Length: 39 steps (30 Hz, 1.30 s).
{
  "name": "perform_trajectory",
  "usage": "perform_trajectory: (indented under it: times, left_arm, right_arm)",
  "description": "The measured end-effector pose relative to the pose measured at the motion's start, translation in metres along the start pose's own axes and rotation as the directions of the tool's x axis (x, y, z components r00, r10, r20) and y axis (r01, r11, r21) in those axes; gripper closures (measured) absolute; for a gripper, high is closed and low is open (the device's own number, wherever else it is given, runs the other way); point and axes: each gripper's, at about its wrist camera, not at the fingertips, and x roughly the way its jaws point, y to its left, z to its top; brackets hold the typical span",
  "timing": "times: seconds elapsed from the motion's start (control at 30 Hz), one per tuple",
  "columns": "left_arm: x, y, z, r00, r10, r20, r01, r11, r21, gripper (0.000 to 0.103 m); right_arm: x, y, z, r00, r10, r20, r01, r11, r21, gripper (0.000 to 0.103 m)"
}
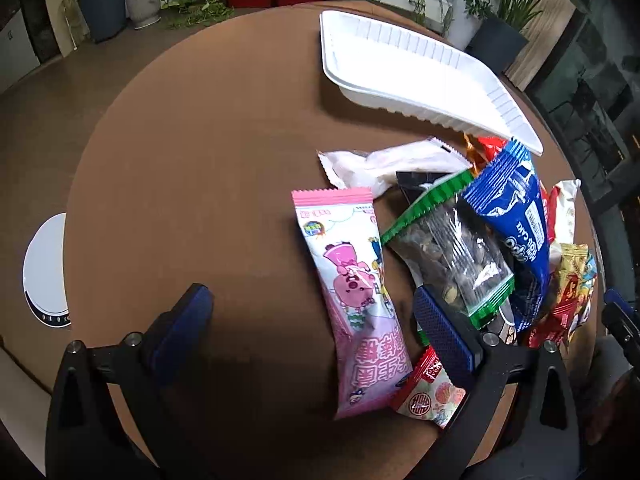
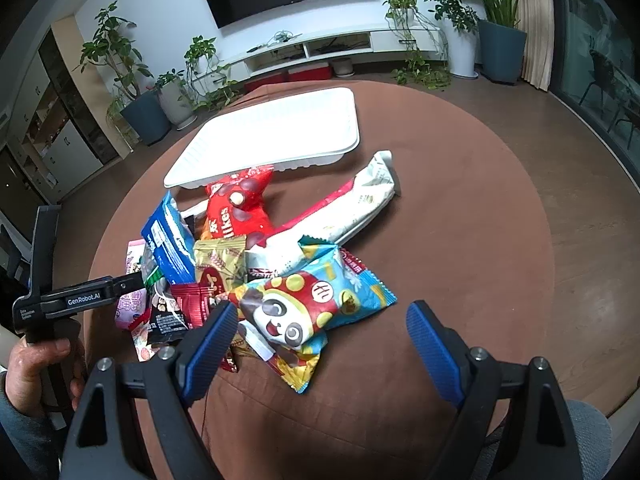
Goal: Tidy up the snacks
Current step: 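Grasp the pink candy stick with the left tool while the right tool grasps the panda packet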
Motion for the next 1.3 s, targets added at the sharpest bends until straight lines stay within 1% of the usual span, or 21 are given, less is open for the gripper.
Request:
perform_trajectory:
  times: [0.07,0.13,0.17,0.37,0.43,0.47,0.5,0.6,0.67,0.7,0.73,0.77,0.8,0.83,0.87,0.9,1.0,1.1,1.13,1.17,1.3]
  left_arm:
    - [-0.001,0.002,0.002,1.0,-0.001,0.014,0.0,1.0,0.001,0.002]
    - [0.002,-0.002,0.003,1.0,-0.006,0.013,0.006,1.0,0.009,0.008]
    - [0.003,-0.002,0.003,1.0,-0.007,0.009,0.007,1.0,0.01,0.013]
    - [0.005,-0.009,0.002,0.998,0.051,0.026,-0.051,0.999,0.012,0.014]
    - [0.004,-0.009,0.001,0.998,0.052,0.03,-0.053,0.999,0.005,0.016]
    - [0.003,-0.01,0.0,0.998,0.048,0.027,-0.049,0.999,0.007,0.024]
    - [0.004,-0.011,-0.001,0.999,0.041,0.023,-0.042,0.999,0.013,0.028]
    - [0.003,-0.016,-0.003,0.999,0.043,0.026,-0.045,0.997,0.06,0.033]
    - [-0.001,-0.014,-0.003,0.999,0.021,0.026,-0.023,0.997,0.068,0.047]
    - [-0.003,-0.014,-0.002,1.0,-0.001,0.025,0.0,0.998,0.07,0.06]
    - [-0.004,-0.011,-0.003,1.0,-0.013,0.024,0.011,0.997,0.07,0.068]
    - [-0.005,-0.01,-0.001,0.999,-0.046,0.016,0.045,0.997,0.067,0.074]
    - [-0.005,-0.009,-0.001,0.998,-0.062,0.008,0.061,0.996,0.068,0.075]
    - [-0.005,-0.01,0.0,0.998,-0.068,0.005,0.068,0.995,0.076,0.08]
    - [-0.005,-0.011,0.0,0.996,-0.084,-0.003,0.084,0.993,0.084,0.08]
    - [-0.005,-0.013,-0.001,0.996,-0.084,-0.005,0.084,0.992,0.095,0.08]
    - [-0.007,-0.014,-0.005,0.995,-0.098,-0.01,0.099,0.989,0.113,0.081]
    - [-0.009,-0.013,-0.008,0.994,-0.108,-0.009,0.108,0.988,0.114,0.082]
    - [-0.01,-0.012,-0.011,0.994,-0.11,-0.011,0.111,0.986,0.121,0.082]
    - [-0.012,-0.012,-0.013,0.994,-0.113,-0.01,0.114,0.986,0.124,0.082]
    - [-0.017,-0.006,-0.018,0.991,-0.134,-0.005,0.134,0.984,0.116,0.082]
  right_arm:
    - [0.001,0.0,0.0,1.0,-0.001,-0.005,0.001,1.0,0.002,0.014]
    - [0.001,0.0,0.0,1.0,-0.001,-0.008,0.001,1.0,0.003,0.014]
    - [0.001,0.0,0.0,1.0,0.0,-0.007,0.0,1.0,0.002,0.014]
    - [0.001,-0.001,0.001,1.0,-0.02,-0.006,0.02,1.0,0.0,0.014]
    - [0.002,-0.004,0.001,1.0,-0.024,-0.009,0.024,1.0,0.008,0.014]
    - [0.002,-0.004,0.001,1.0,-0.027,-0.01,0.027,1.0,0.01,0.014]
    - [0.002,-0.005,0.001,1.0,-0.028,-0.012,0.028,1.0,0.011,0.014]
    - [0.002,-0.01,0.001,0.999,-0.026,-0.018,0.027,0.999,0.022,0.014]
    - [0.002,-0.013,0.0,0.999,-0.025,-0.023,0.025,0.999,0.027,0.014]
    - [0.003,-0.013,0.0,0.999,-0.023,-0.028,0.024,0.999,0.03,0.014]
    - [0.003,-0.013,0.0,0.999,-0.019,-0.031,0.02,0.999,0.031,0.016]
    - [0.004,-0.014,0.0,0.999,-0.012,-0.037,0.013,0.999,0.033,0.018]
    - [0.005,-0.013,0.0,0.999,0.0,-0.046,0.001,0.999,0.036,0.019]
    - [0.006,-0.013,-0.001,0.998,0.015,-0.054,-0.013,0.999,0.042,0.021]
    - [0.007,-0.013,-0.001,0.998,0.032,-0.061,-0.028,0.998,0.052,0.021]
    - [0.008,-0.014,-0.001,0.996,0.058,-0.071,-0.053,0.996,0.073,0.021]
    - [0.011,-0.015,-0.002,0.992,0.088,-0.089,-0.078,0.991,0.11,0.021]
    - [0.021,-0.02,0.001,0.987,0.11,-0.115,-0.09,0.982,0.164,0.022]
    - [0.025,-0.021,0.002,0.985,0.118,-0.124,-0.095,0.979,0.181,0.026]
    - [0.029,-0.023,0.003,0.982,0.131,-0.137,-0.101,0.974,0.202,0.026]
    - [0.048,-0.023,0.007,0.969,0.161,-0.189,-0.11,0.961,0.255,0.026]
